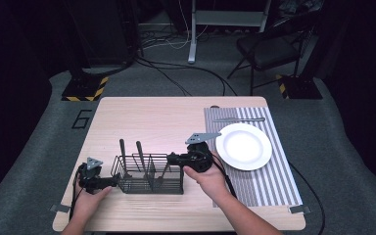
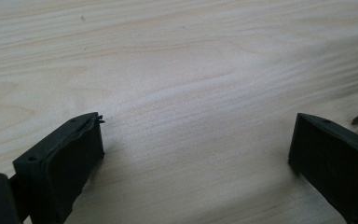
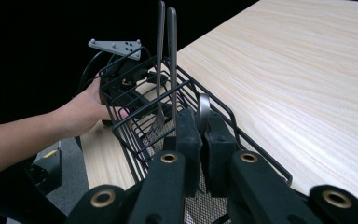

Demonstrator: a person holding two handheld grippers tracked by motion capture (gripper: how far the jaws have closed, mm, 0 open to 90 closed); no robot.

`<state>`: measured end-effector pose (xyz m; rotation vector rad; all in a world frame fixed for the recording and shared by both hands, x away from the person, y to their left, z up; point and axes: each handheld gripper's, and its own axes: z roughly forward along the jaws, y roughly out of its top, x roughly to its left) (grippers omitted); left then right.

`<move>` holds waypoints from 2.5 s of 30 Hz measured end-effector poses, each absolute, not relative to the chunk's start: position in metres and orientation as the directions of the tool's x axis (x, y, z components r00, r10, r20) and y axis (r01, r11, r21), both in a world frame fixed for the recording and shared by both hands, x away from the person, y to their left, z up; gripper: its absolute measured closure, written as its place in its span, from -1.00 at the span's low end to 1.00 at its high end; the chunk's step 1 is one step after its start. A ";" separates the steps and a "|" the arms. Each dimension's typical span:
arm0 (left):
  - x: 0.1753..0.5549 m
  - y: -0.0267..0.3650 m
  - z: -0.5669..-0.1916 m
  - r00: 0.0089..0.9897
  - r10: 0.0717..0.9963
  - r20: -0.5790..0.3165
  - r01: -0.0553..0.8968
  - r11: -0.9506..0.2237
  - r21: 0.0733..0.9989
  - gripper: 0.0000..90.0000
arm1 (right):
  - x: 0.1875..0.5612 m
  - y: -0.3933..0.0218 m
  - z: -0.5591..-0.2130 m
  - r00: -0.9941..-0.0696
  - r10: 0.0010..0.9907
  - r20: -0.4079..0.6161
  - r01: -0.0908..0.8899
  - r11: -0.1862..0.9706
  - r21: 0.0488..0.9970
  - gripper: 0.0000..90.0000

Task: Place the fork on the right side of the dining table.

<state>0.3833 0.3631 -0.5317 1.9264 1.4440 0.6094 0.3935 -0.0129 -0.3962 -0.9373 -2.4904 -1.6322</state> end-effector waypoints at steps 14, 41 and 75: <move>0.383 0.363 -0.532 0.286 0.958 -0.015 0.658 -0.185 0.730 -0.94 | 0.389 -0.025 -0.372 -0.823 0.479 0.306 0.461 0.247 0.853 0.93; 0.383 0.363 -0.532 0.287 0.958 -0.015 0.658 -0.186 0.730 -0.94 | 0.392 -0.059 -0.320 -0.813 0.500 0.298 0.427 0.164 0.889 0.93; 0.383 0.363 -0.532 0.286 0.958 -0.015 0.658 -0.185 0.730 -0.94 | 0.387 -0.127 -0.301 -0.750 0.584 0.309 0.412 0.047 0.910 0.93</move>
